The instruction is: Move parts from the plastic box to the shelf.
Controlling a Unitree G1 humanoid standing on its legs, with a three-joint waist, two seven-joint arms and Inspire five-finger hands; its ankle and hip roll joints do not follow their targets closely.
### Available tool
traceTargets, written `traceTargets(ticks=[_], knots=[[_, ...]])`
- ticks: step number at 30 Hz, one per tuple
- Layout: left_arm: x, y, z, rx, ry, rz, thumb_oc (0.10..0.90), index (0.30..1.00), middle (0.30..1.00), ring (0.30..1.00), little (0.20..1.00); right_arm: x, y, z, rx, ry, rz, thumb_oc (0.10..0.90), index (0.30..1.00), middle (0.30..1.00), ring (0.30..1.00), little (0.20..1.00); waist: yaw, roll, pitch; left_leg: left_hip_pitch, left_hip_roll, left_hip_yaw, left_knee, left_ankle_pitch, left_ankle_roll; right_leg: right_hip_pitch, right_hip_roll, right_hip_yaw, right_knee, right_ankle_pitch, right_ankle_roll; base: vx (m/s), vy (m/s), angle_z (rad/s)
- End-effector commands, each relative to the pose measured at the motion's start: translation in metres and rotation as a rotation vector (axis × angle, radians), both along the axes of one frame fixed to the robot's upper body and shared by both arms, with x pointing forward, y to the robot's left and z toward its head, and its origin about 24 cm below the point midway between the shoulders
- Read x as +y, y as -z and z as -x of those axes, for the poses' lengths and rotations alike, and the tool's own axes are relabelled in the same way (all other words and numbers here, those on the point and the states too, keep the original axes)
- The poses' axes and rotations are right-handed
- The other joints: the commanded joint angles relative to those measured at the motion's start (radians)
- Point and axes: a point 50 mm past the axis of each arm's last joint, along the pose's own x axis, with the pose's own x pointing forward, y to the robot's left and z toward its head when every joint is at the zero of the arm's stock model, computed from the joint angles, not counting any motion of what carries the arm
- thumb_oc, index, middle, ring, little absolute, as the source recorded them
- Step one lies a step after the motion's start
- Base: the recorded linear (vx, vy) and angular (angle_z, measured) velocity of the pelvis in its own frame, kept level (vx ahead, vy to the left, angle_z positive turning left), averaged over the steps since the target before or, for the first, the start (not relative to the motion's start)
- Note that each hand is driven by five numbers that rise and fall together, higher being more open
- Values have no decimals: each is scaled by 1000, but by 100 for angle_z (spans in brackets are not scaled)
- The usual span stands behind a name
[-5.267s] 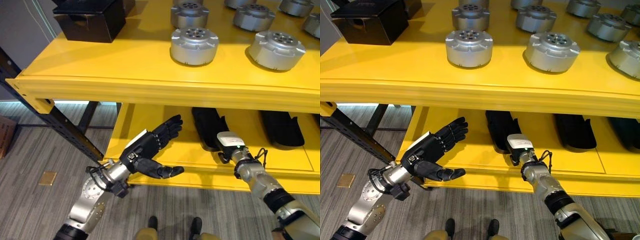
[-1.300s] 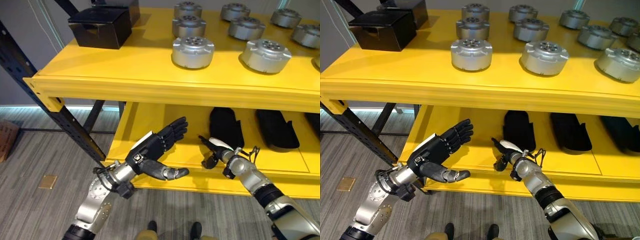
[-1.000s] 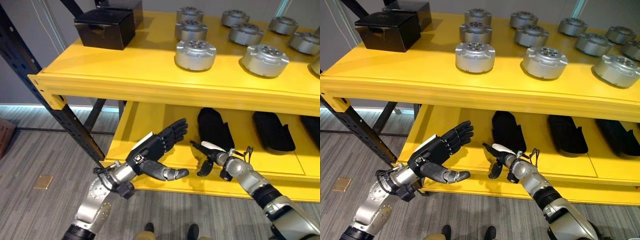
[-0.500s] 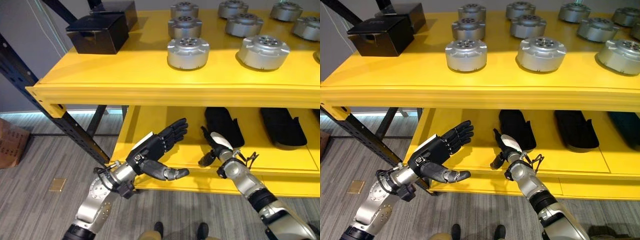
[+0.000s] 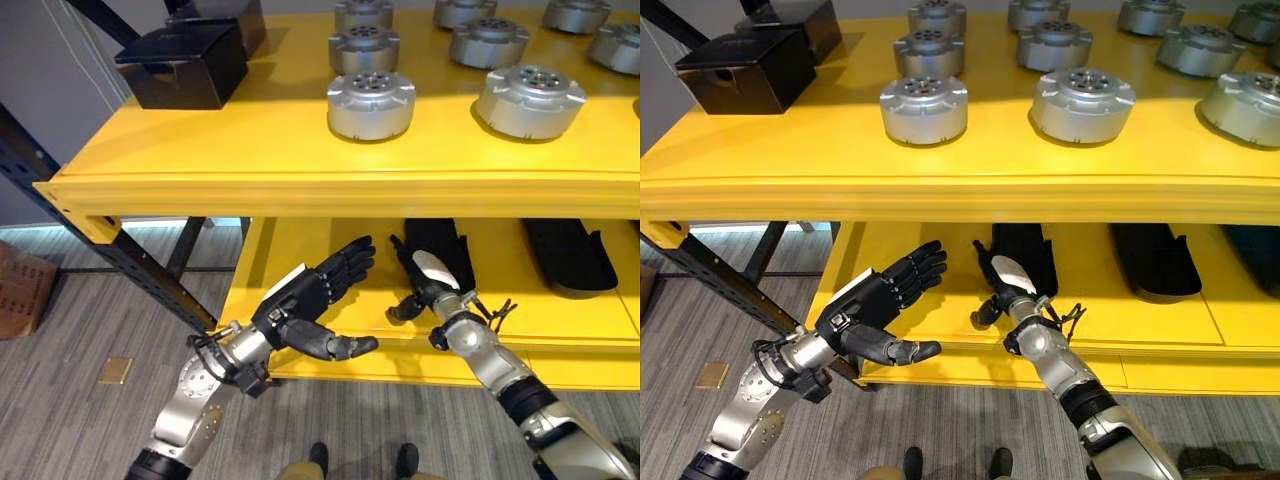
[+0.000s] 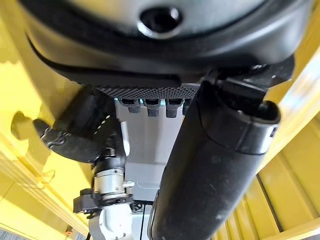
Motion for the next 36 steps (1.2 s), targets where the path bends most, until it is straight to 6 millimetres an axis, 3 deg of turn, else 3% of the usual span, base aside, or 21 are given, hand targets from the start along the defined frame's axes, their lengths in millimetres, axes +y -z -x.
traceTargets(ticks=[1, 10, 17, 21, 26, 27, 28, 29, 33, 36], knots=[[-16, -43, 0, -230, 49, 109, 900, 1000, 1000, 1000, 1000, 21, -59, -9, -261, -114, -71, 900, 1000, 1000, 1000, 1000, 0, -30, -37, -40, 25, -30, 62, -57, 7, 21, -73, 52, 181, -188, 35, 0, 0, 0], [-16, -43, -1, -231, 43, 111, 900, 1000, 1000, 1000, 1000, 25, -52, -8, -203, -103, -115, 900, 1000, 1000, 1000, 1000, -4, -29, -38, -35, 25, -28, 58, -55, 6, 22, -74, 53, 178, -186, 34, 0, 0, 0], [-20, -44, -1, -230, 44, 119, 900, 1000, 1000, 1000, 1000, 17, -56, -13, -333, -8, -61, 900, 1000, 1000, 1000, 1000, -1, -24, -39, -34, 22, -26, 53, -54, 7, 23, -75, 51, 174, -183, 33, 0, 0, 0], [-17, -43, 1, -232, 26, 129, 900, 1000, 1000, 1000, 1000, 21, -73, -5, -484, -50, -132, 900, 1000, 1000, 1000, 1000, -8, -20, -40, -32, 22, -21, 48, -53, 9, 22, -76, 54, 171, -182, 34, 0, 0, 0], [-12, -42, 4, -236, -31, 151, 900, 1000, 1000, 1000, 1000, 36, -103, 22, -692, -190, -186, 900, 1000, 1000, 1000, 1000, -28, -18, -38, -31, 20, -12, 44, -55, 10, 15, -77, 64, 171, -182, 37, -2, 21, -1], [-8, -43, 5, -242, -71, 166, 900, 1000, 1000, 1000, 1000, 41, -119, 40, -759, -263, -234, 900, 1000, 1000, 1000, 1000, -39, -20, -38, -30, 21, -5, 41, -56, 10, 13, -76, 71, 167, -180, 39, -6, 25, -6], [-8, -43, 5, -243, -75, 170, 900, 1000, 1000, 1000, 1000, 41, -121, 44, -772, -275, -245, 900, 1000, 1000, 1000, 1000, -40, -20, -38, -29, 21, -3, 41, -57, 10, 12, -76, 72, 167, -180, 39, -10, 28, -9], [-3, -44, 7, -245, -106, 184, 900, 1000, 1000, 1000, 1000, 40, -132, 62, -786, -345, -316, 900, 1000, 1000, 1000, 1000, -53, -24, -42, -28, 22, 7, 38, -60, 9, 9, -75, 80, 159, -177, 42, -8, 13, -13], [6, -45, 13, -257, -145, 194, 900, 1000, 1000, 1000, 1000, 33, -139, 91, -749, -435, -365, 900, 1000, 1000, 1000, 1000, -73, -32, -47, -26, 23, 27, 31, -62, 9, 5, -73, 92, 140, -164, 49, -17, -3, -11], [12, -46, 18, -265, -182, 202, 900, 1000, 1000, 1000, 1000, 22, -134, 99, -684, -409, -438, 900, 1000, 1000, 1000, 1000, -88, -39, -50, -20, 26, 43, 23, -64, 10, 4, -70, 102, 122, -153, 54, -29, -30, -11]])
